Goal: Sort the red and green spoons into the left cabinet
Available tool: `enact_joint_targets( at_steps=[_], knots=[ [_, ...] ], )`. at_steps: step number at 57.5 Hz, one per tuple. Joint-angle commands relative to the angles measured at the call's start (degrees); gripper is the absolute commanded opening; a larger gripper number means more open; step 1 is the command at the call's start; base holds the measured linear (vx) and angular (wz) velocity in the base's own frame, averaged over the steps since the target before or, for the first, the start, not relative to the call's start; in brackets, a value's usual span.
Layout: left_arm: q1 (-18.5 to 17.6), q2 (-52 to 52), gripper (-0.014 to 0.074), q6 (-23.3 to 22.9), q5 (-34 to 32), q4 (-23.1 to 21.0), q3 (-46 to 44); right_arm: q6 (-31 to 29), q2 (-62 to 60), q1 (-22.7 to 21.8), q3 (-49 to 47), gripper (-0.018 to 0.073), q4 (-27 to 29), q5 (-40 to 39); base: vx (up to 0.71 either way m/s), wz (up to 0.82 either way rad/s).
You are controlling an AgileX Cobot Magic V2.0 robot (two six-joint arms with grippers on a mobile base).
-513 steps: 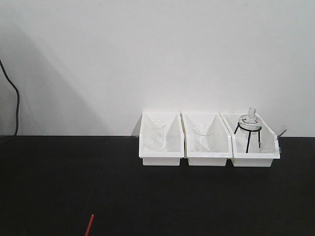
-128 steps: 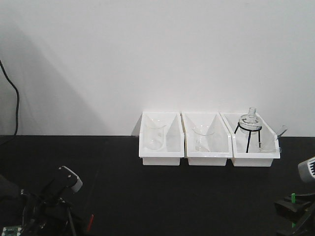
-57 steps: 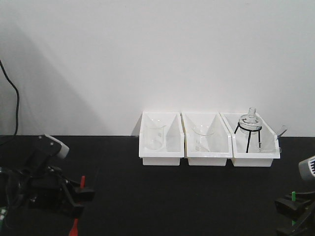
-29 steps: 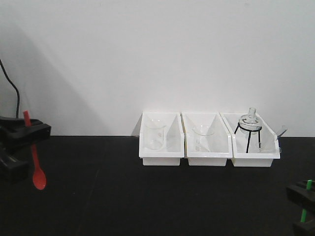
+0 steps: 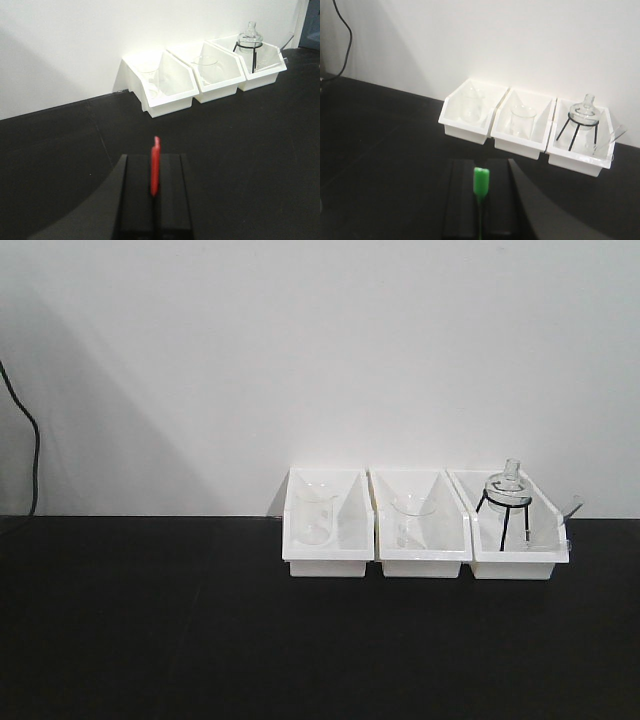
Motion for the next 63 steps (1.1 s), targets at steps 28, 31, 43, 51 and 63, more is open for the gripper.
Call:
enact_joint_targets(
  at_steps=[28, 31, 43, 51, 63],
  knots=[
    [-0.3, -5.5, -0.0001, -0.5, -4.2, -1.4, 2.2, 0.3, -4.4, -0.3, 6.1, -0.0003, 2.0, -9.0, 0.0, 0.0],
    [-0.3, -5.5, -0.0001, -0.5, -3.7, -1.4, 2.2, 0.3, -4.4, -0.3, 6.1, -0.0003, 2.0, -8.7, 0.0, 0.0],
    [-0.3, -5.5, -0.0001, -0.5, -3.6, -1.4, 2.2, 0.3, -4.4, -0.3, 6.1, -0.0003, 2.0, -8.5, 0.0, 0.0],
    [-0.3, -5.5, -0.0001, -0.5, -3.6, -1.4, 2.2, 0.3, -4.4, -0.3, 6.1, -0.0003, 2.0, -8.5, 0.0, 0.0],
    [-0.3, -5.5, -0.0001, -0.5, -3.6, -1.4, 2.2, 0.3, -4.4, -0.3, 6.1, -0.0003, 2.0, -8.5, 0.0, 0.0]
  ],
)
